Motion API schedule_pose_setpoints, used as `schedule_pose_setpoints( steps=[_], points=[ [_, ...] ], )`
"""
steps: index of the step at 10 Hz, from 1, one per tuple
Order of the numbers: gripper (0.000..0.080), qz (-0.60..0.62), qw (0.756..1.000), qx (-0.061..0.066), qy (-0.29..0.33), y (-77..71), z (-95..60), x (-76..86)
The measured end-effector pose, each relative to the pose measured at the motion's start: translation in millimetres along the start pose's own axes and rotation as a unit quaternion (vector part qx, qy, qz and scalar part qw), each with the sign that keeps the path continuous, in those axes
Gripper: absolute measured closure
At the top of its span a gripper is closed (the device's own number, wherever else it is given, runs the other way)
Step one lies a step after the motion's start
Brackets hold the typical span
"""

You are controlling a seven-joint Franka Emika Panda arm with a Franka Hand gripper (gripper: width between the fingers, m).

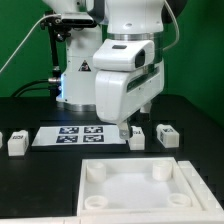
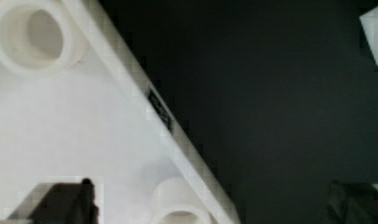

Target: Assemble one leg

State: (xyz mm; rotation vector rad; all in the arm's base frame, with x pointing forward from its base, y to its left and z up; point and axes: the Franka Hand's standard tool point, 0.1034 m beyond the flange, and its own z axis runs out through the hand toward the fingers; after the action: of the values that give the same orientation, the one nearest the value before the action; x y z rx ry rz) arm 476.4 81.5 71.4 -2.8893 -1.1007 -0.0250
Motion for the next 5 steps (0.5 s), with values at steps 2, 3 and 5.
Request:
schedule_pose_setpoints(
  steps=[2, 3, 5],
  points=[
    [0.0150, 0.150, 0.989, 0.011, -0.001, -27.1, 4.8, 3.7],
    [0.0150, 0.235, 0.972, 0.017, 0.000, -37.2, 5.6, 9.4],
    [0.0150, 0.281, 0.959, 0.022, -0.003, -62.3, 9.6, 21.1]
  ],
)
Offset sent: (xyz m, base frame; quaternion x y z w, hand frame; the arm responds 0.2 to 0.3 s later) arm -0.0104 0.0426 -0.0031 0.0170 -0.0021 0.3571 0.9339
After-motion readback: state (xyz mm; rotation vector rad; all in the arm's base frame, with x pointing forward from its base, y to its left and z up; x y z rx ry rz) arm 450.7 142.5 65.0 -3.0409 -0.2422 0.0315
